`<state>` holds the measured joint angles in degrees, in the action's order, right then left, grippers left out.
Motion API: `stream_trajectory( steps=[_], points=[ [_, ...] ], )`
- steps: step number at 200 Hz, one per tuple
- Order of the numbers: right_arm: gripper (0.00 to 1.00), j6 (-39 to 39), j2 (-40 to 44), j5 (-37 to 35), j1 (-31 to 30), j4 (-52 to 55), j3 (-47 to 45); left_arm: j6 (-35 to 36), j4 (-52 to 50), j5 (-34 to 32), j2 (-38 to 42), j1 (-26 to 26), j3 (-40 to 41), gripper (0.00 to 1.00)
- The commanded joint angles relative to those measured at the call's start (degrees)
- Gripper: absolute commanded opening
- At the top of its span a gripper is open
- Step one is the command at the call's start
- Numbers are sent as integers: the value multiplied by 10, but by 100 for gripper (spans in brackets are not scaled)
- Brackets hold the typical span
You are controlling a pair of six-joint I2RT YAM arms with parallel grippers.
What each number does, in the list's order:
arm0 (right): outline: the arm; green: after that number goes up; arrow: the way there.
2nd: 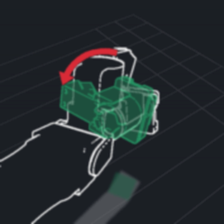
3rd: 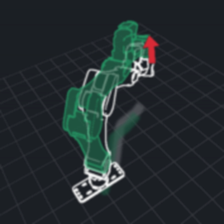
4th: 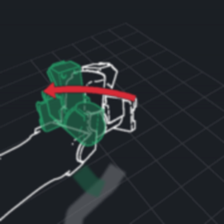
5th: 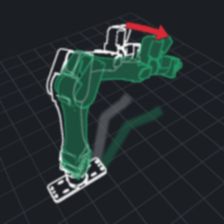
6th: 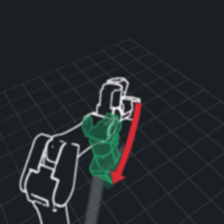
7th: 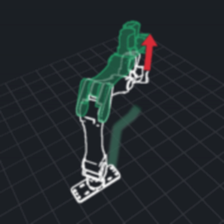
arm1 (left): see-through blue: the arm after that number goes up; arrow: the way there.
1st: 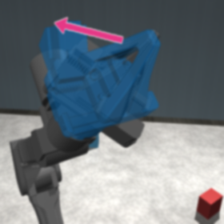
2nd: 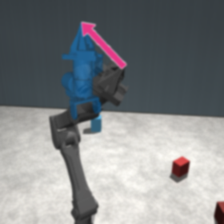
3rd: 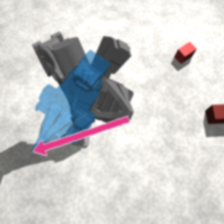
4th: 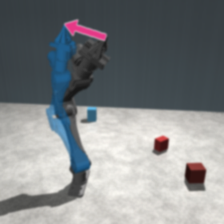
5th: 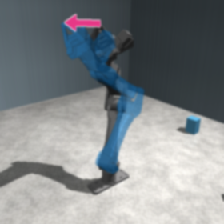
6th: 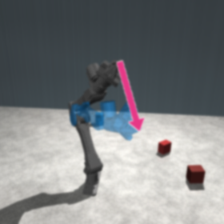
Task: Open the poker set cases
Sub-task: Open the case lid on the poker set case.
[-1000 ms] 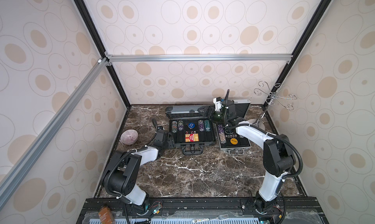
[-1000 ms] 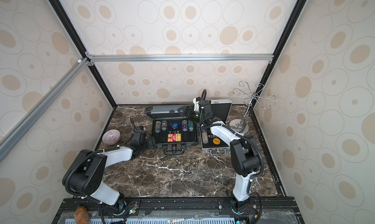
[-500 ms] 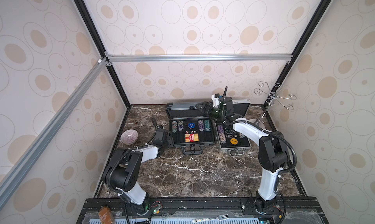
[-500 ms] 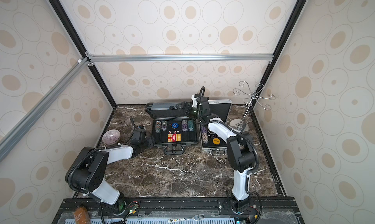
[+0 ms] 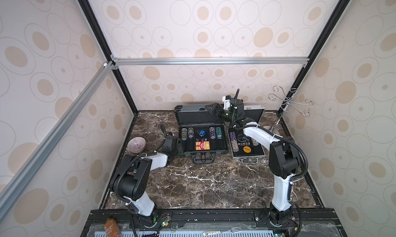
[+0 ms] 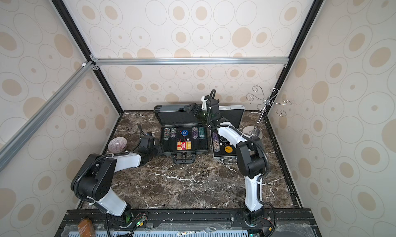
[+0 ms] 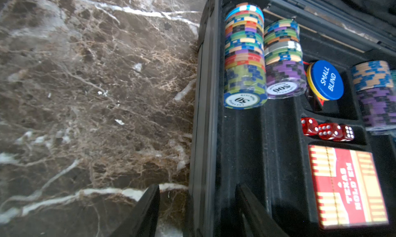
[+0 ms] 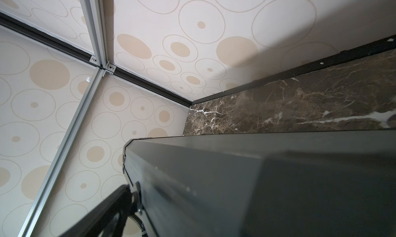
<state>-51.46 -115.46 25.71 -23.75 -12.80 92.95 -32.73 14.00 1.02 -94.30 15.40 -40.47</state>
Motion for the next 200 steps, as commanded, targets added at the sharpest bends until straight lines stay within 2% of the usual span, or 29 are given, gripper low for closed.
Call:
stream_trajectory(
  steps=[1, 90, 200],
  points=[
    [99, -11, -10, -1, -3, -15, 20, 2, -27, 5, -14, -4, 0, 54],
    [99, -5, -37, -2, -2, 5, 61, -22, -11, 17, 2, -4, 49, 41],
    [99, 30, 26, -22, -2, -2, -66, -29, 0, 13, 7, -4, 65, 39]
  ],
)
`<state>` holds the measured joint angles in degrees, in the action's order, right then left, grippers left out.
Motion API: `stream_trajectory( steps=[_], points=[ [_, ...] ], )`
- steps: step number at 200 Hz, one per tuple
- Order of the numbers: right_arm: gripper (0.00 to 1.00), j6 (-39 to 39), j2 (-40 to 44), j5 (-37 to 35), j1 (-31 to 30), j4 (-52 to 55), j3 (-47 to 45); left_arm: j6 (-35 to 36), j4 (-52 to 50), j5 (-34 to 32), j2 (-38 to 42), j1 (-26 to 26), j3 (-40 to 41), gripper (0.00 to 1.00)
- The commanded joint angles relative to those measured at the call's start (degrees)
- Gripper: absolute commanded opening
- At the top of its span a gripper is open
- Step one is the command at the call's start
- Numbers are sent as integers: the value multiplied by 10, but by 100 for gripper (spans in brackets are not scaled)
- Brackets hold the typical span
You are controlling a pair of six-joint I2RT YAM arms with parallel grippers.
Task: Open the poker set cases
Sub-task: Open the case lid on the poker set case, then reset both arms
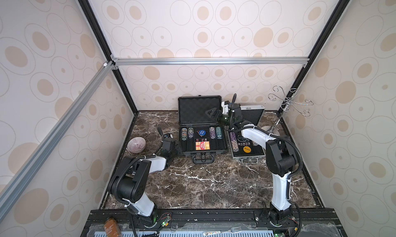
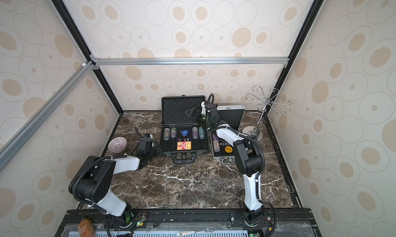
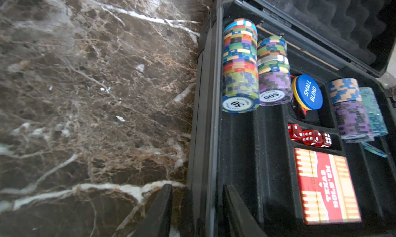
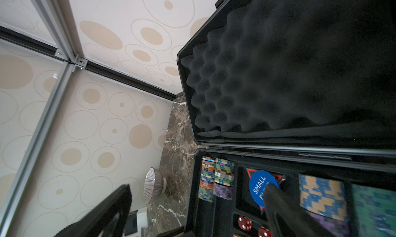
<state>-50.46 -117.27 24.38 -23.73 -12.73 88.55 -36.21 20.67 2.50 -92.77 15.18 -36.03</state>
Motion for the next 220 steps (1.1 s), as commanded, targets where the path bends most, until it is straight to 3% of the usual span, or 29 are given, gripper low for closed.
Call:
stream_trajectory(
  steps=[1, 119, 220],
  points=[
    [99, 21, 44, -9, -2, -2, -23, 6, -66, -2, -8, -2, 21, 39],
    [99, 284, 193, -108, -51, 85, -148, -6, -41, 13, -20, -2, 24, 40],
    [99, 383, 299, -229, -54, 114, -287, -35, 37, 50, -23, -2, 52, 43]
  ],
)
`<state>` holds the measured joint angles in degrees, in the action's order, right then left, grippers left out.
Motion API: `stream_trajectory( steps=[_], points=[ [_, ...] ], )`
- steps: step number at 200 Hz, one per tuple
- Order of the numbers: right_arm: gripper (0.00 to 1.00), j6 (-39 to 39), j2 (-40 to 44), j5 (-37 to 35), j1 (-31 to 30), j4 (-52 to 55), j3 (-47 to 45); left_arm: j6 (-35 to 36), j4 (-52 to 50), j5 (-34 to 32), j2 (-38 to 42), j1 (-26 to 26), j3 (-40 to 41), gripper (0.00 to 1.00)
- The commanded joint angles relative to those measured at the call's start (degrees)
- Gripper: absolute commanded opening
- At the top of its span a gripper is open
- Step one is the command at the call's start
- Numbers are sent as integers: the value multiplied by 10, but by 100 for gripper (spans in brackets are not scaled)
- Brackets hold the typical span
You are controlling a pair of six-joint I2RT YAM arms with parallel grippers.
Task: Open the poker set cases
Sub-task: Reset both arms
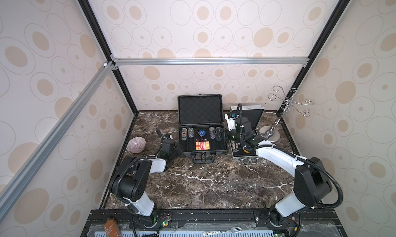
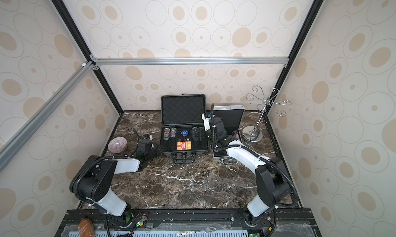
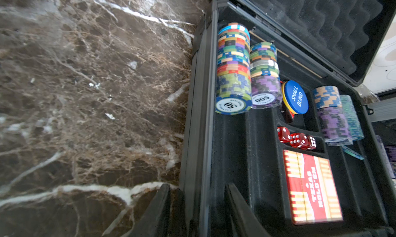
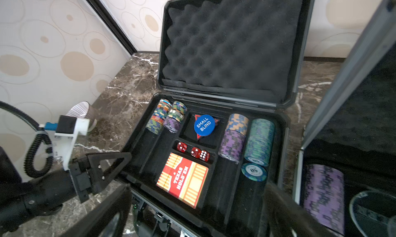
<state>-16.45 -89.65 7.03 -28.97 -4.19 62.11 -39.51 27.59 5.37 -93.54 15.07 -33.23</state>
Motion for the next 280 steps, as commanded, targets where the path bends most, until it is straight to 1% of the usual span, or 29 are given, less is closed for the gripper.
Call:
stream_trajectory(
  steps=[1, 45, 73, 109, 138, 156, 193, 231, 247, 252, 254, 280],
  points=[
    [99, 44, 24, -58, -2, 30, -25, -2, -32, 22, -15, 0, 24, 43],
    [99, 94, 81, -133, -4, 18, -98, -1, -25, 26, -20, 0, 23, 46],
    [99, 130, 114, -210, -3, -2, -143, -8, -13, 27, -19, 0, 29, 47],
    [99, 190, 148, -298, -2, -65, -211, -15, 4, 27, -16, -1, 36, 50],
    [98, 247, 157, -340, 5, -150, -274, -12, 7, 27, -12, 0, 39, 55],
    [99, 258, 156, -342, 25, -193, -307, -11, 9, 28, -9, -1, 40, 57],
    [99, 267, 154, -349, 60, -233, -345, -9, 12, 21, 3, 0, 48, 63],
    [99, 247, 148, -326, 115, -282, -372, -5, 21, 22, 12, 0, 49, 77],
    [99, 242, 144, -312, 126, -301, -380, -2, 24, 26, 17, 0, 48, 92],
    [99, 240, 142, -305, 146, -304, -382, -1, 25, 26, 18, -1, 48, 98],
    [99, 238, 142, -302, 148, -305, -383, -1, 25, 27, 18, -1, 48, 100],
    [99, 199, 134, -256, 192, -324, -395, 2, 30, 29, 22, -1, 50, 100]
  ],
)
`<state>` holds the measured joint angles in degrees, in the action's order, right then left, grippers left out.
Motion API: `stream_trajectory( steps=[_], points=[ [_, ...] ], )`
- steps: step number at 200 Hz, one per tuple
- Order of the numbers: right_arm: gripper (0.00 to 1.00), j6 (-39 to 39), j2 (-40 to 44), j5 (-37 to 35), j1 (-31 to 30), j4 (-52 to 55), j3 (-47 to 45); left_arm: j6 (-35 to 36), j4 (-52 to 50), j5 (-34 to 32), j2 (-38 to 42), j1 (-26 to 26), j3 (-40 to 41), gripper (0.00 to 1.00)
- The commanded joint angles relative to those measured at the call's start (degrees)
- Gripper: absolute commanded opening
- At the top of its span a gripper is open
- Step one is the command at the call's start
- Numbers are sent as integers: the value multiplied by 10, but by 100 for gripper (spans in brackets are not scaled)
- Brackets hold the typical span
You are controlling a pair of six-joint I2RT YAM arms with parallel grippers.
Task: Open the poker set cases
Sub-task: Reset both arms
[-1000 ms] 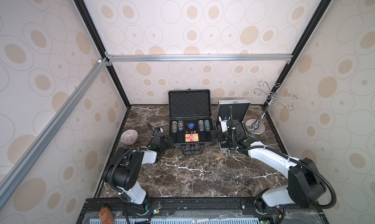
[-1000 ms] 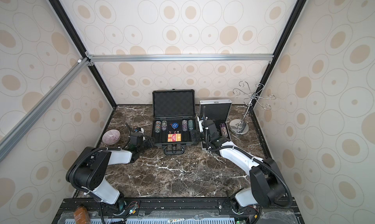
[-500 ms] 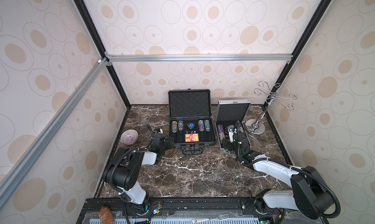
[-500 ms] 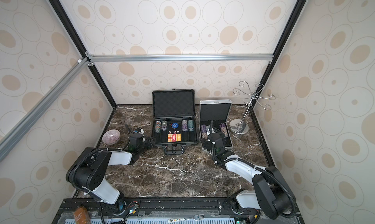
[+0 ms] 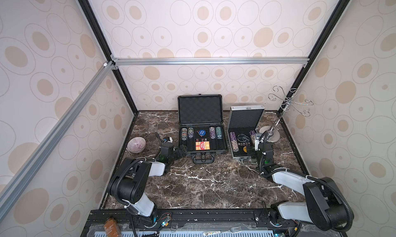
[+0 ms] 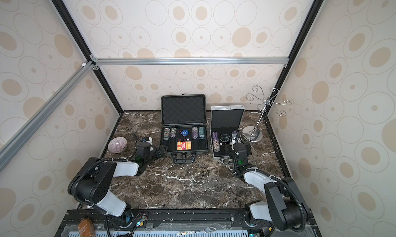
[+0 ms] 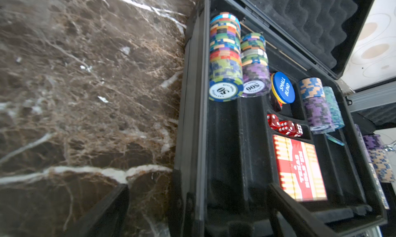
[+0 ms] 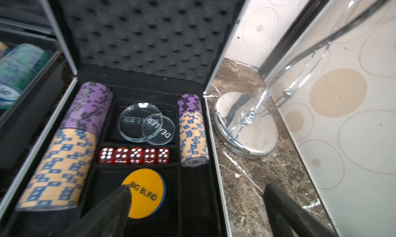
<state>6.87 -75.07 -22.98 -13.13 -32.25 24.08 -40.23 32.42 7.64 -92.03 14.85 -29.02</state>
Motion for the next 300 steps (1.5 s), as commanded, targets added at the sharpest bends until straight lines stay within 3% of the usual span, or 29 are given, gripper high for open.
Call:
stream_trajectory(
  steps=[1, 58, 112, 179, 199, 257, 300],
  points=[
    [99, -36, -12, 45, 35, -44, -16, 9, -18, 6, 7, 2, 8, 100],
    [100, -62, -25, 83, 88, -57, -15, 9, -4, 8, 12, 2, 19, 100],
    [100, -72, -22, 108, 91, -114, -42, 20, -4, -2, 24, 2, 23, 100],
    [100, -61, -143, 137, 91, -214, -29, 43, 0, -40, 69, 2, 38, 100],
    [100, -65, -125, 137, 90, -149, -13, 55, 1, -59, 88, 2, 44, 100],
    [100, -63, -134, 141, 91, -143, -2, 110, 35, -109, 131, 4, 53, 100],
    [100, -63, -134, 140, 91, -143, -1, 215, 66, -193, 193, 7, 75, 100]
  ],
)
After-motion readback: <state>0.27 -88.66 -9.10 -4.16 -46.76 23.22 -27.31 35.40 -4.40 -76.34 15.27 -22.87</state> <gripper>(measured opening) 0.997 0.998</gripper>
